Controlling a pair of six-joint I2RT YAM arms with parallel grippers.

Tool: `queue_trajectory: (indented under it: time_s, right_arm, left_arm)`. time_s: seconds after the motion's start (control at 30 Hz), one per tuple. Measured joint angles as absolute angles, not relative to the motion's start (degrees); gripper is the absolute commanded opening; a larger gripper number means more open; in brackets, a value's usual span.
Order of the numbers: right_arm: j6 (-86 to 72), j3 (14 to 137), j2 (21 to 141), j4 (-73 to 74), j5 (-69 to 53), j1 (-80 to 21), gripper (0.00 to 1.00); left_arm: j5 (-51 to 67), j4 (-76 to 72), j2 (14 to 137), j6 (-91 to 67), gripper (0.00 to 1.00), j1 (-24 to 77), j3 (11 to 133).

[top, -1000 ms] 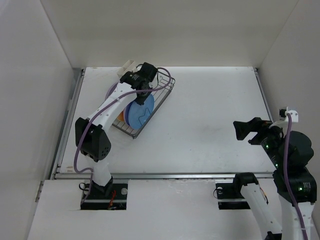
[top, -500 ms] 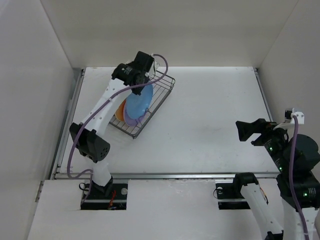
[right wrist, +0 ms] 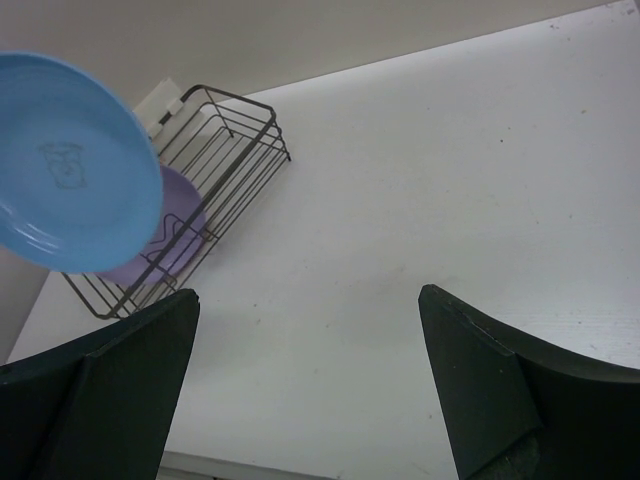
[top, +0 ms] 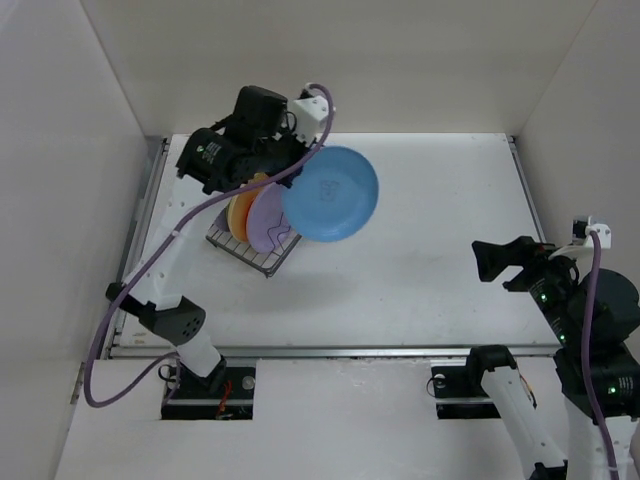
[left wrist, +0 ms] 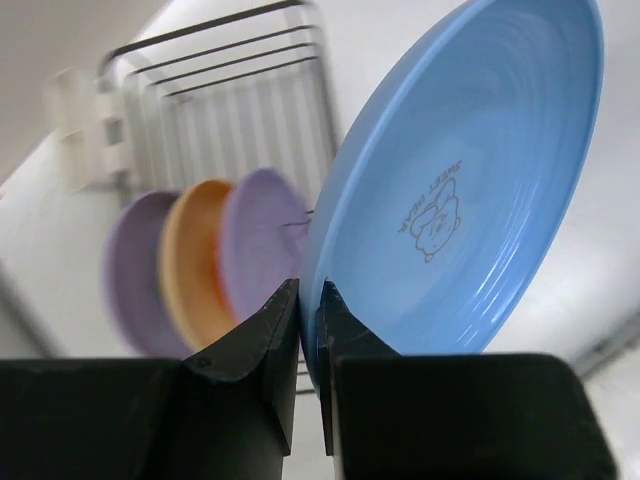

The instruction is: Unload the plates from the dish rack

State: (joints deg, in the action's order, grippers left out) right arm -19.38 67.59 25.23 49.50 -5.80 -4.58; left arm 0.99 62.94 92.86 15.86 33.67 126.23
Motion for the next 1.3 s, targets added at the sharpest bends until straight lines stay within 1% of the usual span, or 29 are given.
queue_trajectory:
  time_s: [0.1, 0.23, 0.4, 0.47, 0.6, 0.63, 0.67, 0.73, 0.77, 0.8, 0.9, 1.03, 1.17, 1.2, 1.3]
  right_arm:
    - [-21.0, 67.6, 25.6, 49.5, -5.8, -4.6, 0.99]
    - [-23.4, 69.0, 27.5, 49.5, -5.6, -4.6, 0.99]
    - [-25.7, 73.9, 33.7, 48.6, -3.0, -4.6, 0.99]
    - [-26.4, 75.8, 36.8, 47.5, -1.7, -4.6, 0.99]
    - [-27.4, 76.0, 40.3, 43.3, 0.2, -4.6, 0.99]
    - [-27.8, 75.7, 40.6, 42.4, 0.5, -4.6, 0.99]
    - [-28.1, 75.2, 40.7, 41.4, 0.9, -4.6, 0.99]
    - [-28.5, 74.0, 40.5, 40.3, 1.4, -4.6, 0.99]
    - [-28.6, 73.6, 40.5, 40.0, 1.7, -4.6, 0.99]
    - [-28.8, 73.0, 40.3, 39.6, 2.1, -4.6, 0.99]
    - [-28.9, 71.8, 40.0, 39.6, 3.5, -4.6, 0.99]
    - [-29.0, 71.2, 39.2, 40.1, 4.6, -4.6, 0.99]
    - [-29.0, 71.1, 37.2, 40.3, 4.2, -4.6, 0.99]
    - [-29.0, 71.1, 36.7, 40.4, 3.8, -4.6, 0.99]
    - [-29.0, 69.7, 35.2, 40.3, 0.7, -4.6, 0.99]
  left_arm:
    - [9.1, 63.1, 98.0, 15.5, 0.00, 36.8, 127.3]
    - [17.5, 62.1, 110.7, 13.4, 0.00, 39.9, 128.0]
    - [22.0, 59.3, 127.5, 11.2, 0.00, 41.3, 128.0]
    - [22.4, 57.8, 131.0, 10.4, 0.00, 41.3, 127.3]
    - [23.5, 55.2, 132.0, 8.8, 0.00, 41.0, 124.9]
    - [24.0, 54.3, 132.0, 8.3, 0.10, 41.0, 124.9]
    - [24.5, 53.3, 132.0, 7.8, 0.16, 40.9, 125.0]
    - [25.9, 52.0, 132.4, 7.1, 0.34, 40.9, 125.4]
    - [26.4, 51.6, 132.8, 6.8, 0.39, 40.9, 125.6]
    - [26.9, 51.2, 133.2, 6.4, 0.42, 40.9, 125.8]
    - [27.4, 50.6, 134.3, 5.9, 0.46, 40.9, 125.8]
    - [27.0, 51.0, 135.0, 5.6, 0.47, 40.9, 125.8]
    - [25.8, 52.2, 133.3, 5.8, 0.56, 40.9, 125.8]
    - [25.1, 52.8, 132.1, 5.9, 0.61, 40.6, 125.8]
    - [22.4, 54.8, 125.9, 6.1, 0.67, 40.3, 125.8]
